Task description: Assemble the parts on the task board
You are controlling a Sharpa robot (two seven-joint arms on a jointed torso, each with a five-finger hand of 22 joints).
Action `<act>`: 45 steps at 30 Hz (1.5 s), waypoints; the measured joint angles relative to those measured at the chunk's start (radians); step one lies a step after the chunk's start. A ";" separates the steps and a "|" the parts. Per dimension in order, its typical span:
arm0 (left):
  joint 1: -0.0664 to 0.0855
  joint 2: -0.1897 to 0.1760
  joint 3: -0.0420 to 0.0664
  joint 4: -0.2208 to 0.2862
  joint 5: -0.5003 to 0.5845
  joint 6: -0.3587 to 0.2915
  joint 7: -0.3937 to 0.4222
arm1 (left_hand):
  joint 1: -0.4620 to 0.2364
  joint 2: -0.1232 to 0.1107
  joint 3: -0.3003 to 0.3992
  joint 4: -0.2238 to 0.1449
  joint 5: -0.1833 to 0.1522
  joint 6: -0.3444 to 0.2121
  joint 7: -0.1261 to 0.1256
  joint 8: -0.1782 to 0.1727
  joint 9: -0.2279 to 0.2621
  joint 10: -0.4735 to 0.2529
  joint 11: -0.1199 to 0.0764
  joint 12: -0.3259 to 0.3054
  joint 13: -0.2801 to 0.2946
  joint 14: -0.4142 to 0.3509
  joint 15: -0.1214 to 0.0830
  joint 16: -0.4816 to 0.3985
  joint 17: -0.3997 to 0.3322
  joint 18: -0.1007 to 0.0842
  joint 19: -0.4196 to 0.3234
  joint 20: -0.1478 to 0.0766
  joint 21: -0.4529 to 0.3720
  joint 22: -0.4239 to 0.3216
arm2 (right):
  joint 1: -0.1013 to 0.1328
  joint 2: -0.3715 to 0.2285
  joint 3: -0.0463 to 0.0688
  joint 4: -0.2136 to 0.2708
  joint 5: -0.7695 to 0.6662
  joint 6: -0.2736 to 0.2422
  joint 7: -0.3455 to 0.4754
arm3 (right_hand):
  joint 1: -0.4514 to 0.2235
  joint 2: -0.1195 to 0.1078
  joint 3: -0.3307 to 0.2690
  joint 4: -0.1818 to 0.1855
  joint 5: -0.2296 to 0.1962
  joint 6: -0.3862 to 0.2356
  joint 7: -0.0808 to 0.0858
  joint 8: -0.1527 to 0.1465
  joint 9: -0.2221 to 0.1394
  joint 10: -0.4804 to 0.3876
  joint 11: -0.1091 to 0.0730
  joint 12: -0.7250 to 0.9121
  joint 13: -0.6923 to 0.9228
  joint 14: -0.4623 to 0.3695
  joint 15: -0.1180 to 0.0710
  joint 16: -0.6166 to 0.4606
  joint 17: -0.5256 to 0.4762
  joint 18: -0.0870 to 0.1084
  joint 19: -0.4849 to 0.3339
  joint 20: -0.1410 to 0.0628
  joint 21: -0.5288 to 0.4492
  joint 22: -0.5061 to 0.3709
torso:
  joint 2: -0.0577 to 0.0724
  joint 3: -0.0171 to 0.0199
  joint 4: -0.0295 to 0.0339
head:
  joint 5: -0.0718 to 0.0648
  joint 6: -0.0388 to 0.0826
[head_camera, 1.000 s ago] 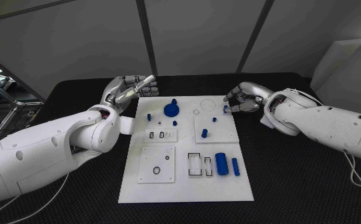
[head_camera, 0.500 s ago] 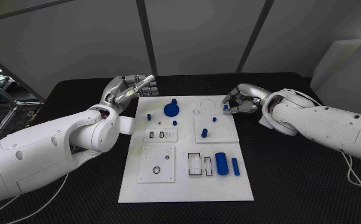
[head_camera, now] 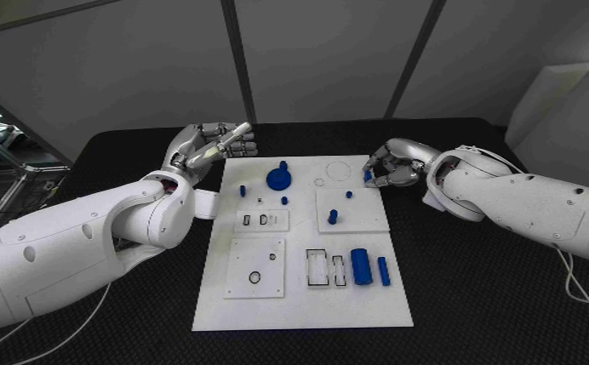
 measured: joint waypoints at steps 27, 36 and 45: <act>0.000 0.000 0.000 -0.002 0.000 0.000 -0.001 | 0.000 0.000 -0.003 -0.003 0.000 0.000 0.000 0.000 0.000 0.000 0.000 0.000 0.000 0.000 0.000 0.000 0.000 0.000 0.000 0.000 0.000 0.000 | -0.002 0.008 0.000 0.000 -0.009 -0.021 -0.014 | 0.034 0.070 0.063 -0.012 -0.044 0.075 -0.029 0.037 0.004 0.016 -0.016 0.009 0.000 0.000 -0.015 0.000 0.000 0.000 -0.003 -0.010 0.008 0.000 | 0.000 0.0001 0.0000 | -0.001 -0.002; -0.001 -0.001 0.000 -0.004 0.000 0.000 -0.001 | 0.000 0.000 -0.003 -0.003 0.000 0.000 0.000 0.000 0.000 0.000 0.000 0.000 0.000 0.000 0.000 0.000 0.001 0.000 0.000 0.000 0.000 0.000 | -0.002 -0.019 0.001 0.074 -0.010 -0.072 -0.013 | 0.043 0.079 0.080 -0.018 -0.047 0.075 -0.031 0.039 0.005 0.012 -0.020 0.009 0.000 0.000 -0.014 0.004 0.000 0.000 0.000 -0.015 0.008 0.000 | -0.003 0.0002 -0.0005 | 0.001 -0.007; -0.001 -0.001 0.000 -0.007 0.000 0.001 -0.002 | 0.000 0.000 -0.003 -0.003 0.000 0.000 0.000 0.000 0.000 0.000 0.000 0.000 0.000 0.000 0.000 0.000 0.000 0.000 0.000 0.000 0.000 0.000 | -0.001 -0.035 0.032 0.224 -0.010 -0.115 -0.060 | 0.047 0.083 0.092 -0.023 -0.052 0.073 -0.033 0.038 0.005 0.012 -0.020 0.009 0.000 0.000 -0.014 0.004 0.000 0.000 0.000 -0.015 0.012 0.000 | -0.011 -0.0028 -0.0033 | 0.009 -0.013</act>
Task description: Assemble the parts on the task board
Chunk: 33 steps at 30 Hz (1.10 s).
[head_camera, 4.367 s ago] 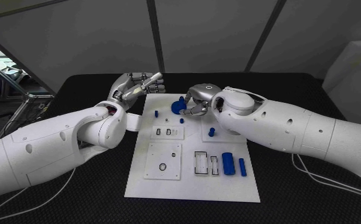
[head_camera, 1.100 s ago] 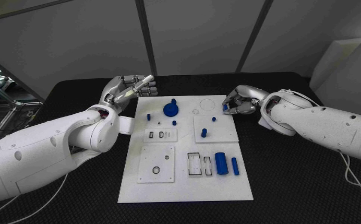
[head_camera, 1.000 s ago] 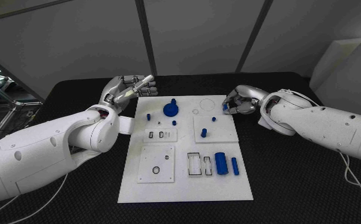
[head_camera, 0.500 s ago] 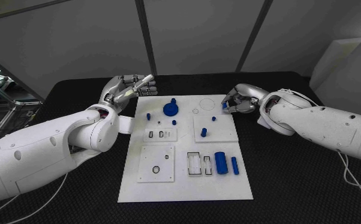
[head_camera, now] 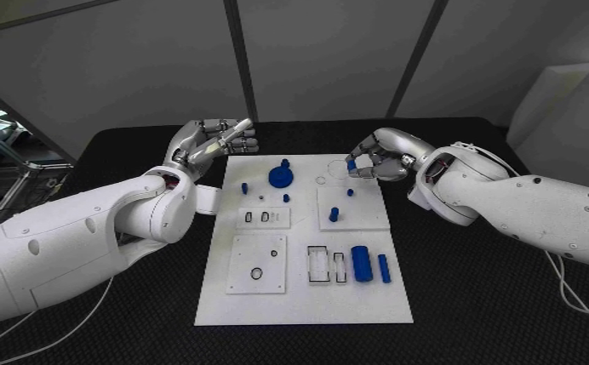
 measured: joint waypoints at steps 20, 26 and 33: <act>0.001 0.017 0.000 -0.023 0.008 0.001 -0.002 | 0.000 0.000 0.000 0.000 0.000 0.000 0.000 0.000 0.000 0.000 0.000 0.000 0.000 0.000 0.000 0.000 0.000 0.000 0.000 0.000 0.000 0.000 | -0.015 0.232 -0.006 0.094 -0.092 -0.015 -0.224 | 0.003 0.002 0.020 -0.002 0.003 -0.002 0.007 -0.008 0.000 -0.005 -0.005 -0.020 0.001 0.000 0.000 0.000 0.000 0.000 0.000 0.000 0.000 0.000 | -0.017 -0.0079 0.0033 | 0.037 -0.028; 0.001 0.020 0.000 -0.025 0.009 0.000 -0.003 | 0.000 0.000 0.000 0.000 0.000 0.000 0.000 0.000 0.000 0.000 0.000 0.000 0.000 0.000 0.000 -0.004 0.001 0.000 0.000 0.000 0.000 0.000 | -0.025 0.274 -0.018 0.087 -0.132 0.012 -0.275 | -0.011 0.004 0.020 -0.002 0.003 -0.004 0.009 -0.005 -0.001 -0.016 -0.005 -0.033 0.002 0.000 0.000 0.000 0.000 0.000 0.000 0.000 0.000 0.000 | -0.017 -0.0081 0.0034 | 0.045 -0.034; 0.001 0.022 0.000 -0.026 0.010 0.000 -0.003 | 0.000 0.000 0.000 0.000 0.000 0.000 0.000 0.000 0.000 0.000 0.000 0.000 0.000 0.000 0.000 -0.004 0.001 0.000 0.000 0.000 0.000 0.000 | -0.048 0.311 -0.031 0.071 -0.179 0.042 -0.322 | -0.018 -0.001 0.024 0.002 0.008 -0.004 0.008 -0.005 -0.001 -0.016 -0.005 -0.033 0.001 0.000 0.000 0.000 0.000 0.000 0.000 0.000 0.000 0.000 | -0.017 -0.0079 0.0042 | 0.053 -0.040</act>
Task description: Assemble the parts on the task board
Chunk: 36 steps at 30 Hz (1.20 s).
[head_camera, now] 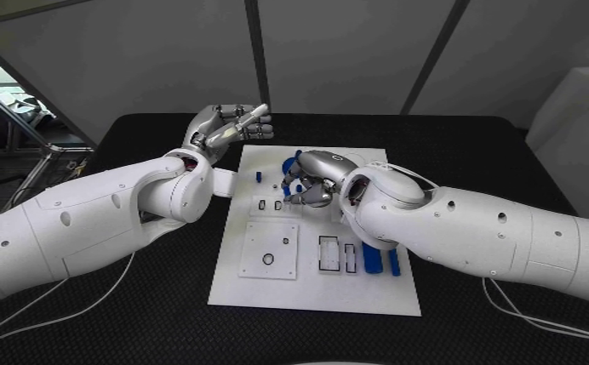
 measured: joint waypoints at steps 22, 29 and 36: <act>0.000 0.000 0.000 0.001 0.001 0.000 -0.002 | 0.000 0.000 0.000 0.000 0.000 0.000 0.000 0.000 0.000 0.000 0.000 0.000 0.000 0.000 0.000 0.000 0.000 0.000 0.000 0.000 0.000 0.000 | -0.030 0.049 -0.002 -0.044 -0.083 0.018 -0.054 | -0.007 -0.007 0.002 -0.002 0.004 -0.001 -0.002 -0.001 0.000 0.000 0.000 0.000 0.000 0.000 0.000 0.000 0.001 0.000 0.000 0.000 0.000 0.000 | 0.000 0.0020 -0.0010 | 0.014 -0.012; 0.000 0.000 0.000 0.000 0.001 0.000 -0.002 | 0.000 0.000 0.000 0.000 0.000 0.000 0.000 0.000 0.000 0.000 0.000 0.000 0.000 0.000 0.000 0.000 0.000 0.000 0.000 0.000 0.000 0.000 | -0.033 0.057 -0.003 -0.051 -0.091 0.024 -0.056 | -0.007 -0.008 0.002 -0.002 0.004 -0.002 -0.002 -0.003 0.000 0.000 0.000 0.000 0.000 0.000 0.000 0.000 0.001 0.000 0.000 0.000 0.000 0.000 | 0.000 0.0021 -0.0012 | 0.016 -0.016; 0.000 0.000 0.000 0.000 0.001 0.000 -0.003 | 0.000 0.000 0.000 0.000 0.000 0.000 0.000 0.000 0.000 0.000 0.000 0.000 0.000 0.000 0.000 0.000 0.000 0.000 0.000 0.000 0.000 0.000 | -0.038 0.061 -0.003 -0.057 -0.094 0.032 -0.058 | -0.010 -0.011 0.005 0.001 0.004 0.001 0.001 -0.001 0.000 0.000 0.000 0.000 0.000 0.000 0.000 0.000 0.001 0.000 0.000 0.000 0.000 0.000 | 0.000 0.0021 -0.0014 | 0.018 -0.020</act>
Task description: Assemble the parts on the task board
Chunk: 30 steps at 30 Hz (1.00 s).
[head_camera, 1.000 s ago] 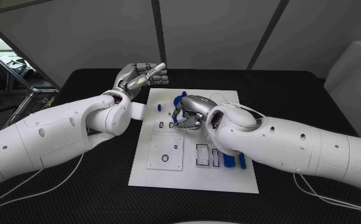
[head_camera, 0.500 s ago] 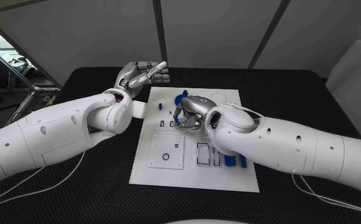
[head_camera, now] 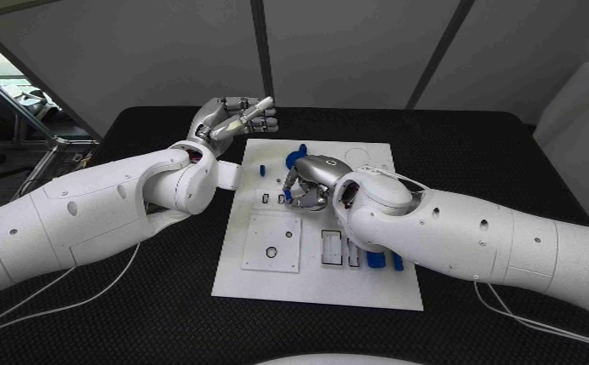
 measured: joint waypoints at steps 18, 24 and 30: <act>0.000 0.000 0.000 -0.001 0.001 0.000 -0.001 | 0.000 0.000 0.000 0.000 0.000 0.000 0.000 0.000 0.000 0.000 0.000 0.000 0.000 0.000 0.000 0.000 0.000 0.000 0.000 0.000 0.000 0.000 | -0.001 0.005 0.002 -0.006 -0.005 0.021 -0.002 | -0.008 -0.008 0.000 0.000 0.004 0.000 0.000 0.001 -0.001 0.000 0.000 0.000 0.000 0.000 0.000 0.000 0.000 0.000 0.000 0.000 0.000 0.000 | 0.000 0.0001 0.0000 | 0.002 -0.005; 0.000 0.000 0.000 -0.001 0.001 0.000 -0.002 | 0.000 0.000 0.000 0.000 0.000 0.000 0.000 0.000 0.000 0.000 0.000 0.000 0.000 0.000 0.000 0.000 0.000 0.000 0.000 0.000 0.000 0.000 | -0.001 0.005 0.002 -0.006 -0.010 0.024 -0.005 | -0.021 -0.011 0.003 0.003 0.004 0.001 -0.001 0.001 -0.001 0.000 0.000 0.000 0.000 0.000 0.000 0.000 0.000 0.000 0.000 0.000 0.000 0.000 | 0.000 0.0001 0.0000 | 0.002 -0.006; 0.000 0.000 0.000 -0.002 0.001 0.000 -0.002 | 0.000 0.000 0.000 0.000 0.000 0.000 0.000 0.000 0.000 0.000 0.000 0.000 0.000 0.000 0.000 0.000 0.000 0.000 0.000 0.000 0.000 0.000 | 0.000 0.004 0.002 -0.005 -0.018 0.028 -0.008 | -0.021 -0.011 0.003 0.003 0.004 0.001 -0.002 0.000 -0.001 0.000 0.000 -0.004 0.000 0.000 0.000 0.000 0.000 0.000 0.000 0.000 0.000 0.000 | 0.000 0.0001 0.0000 | 0.001 -0.007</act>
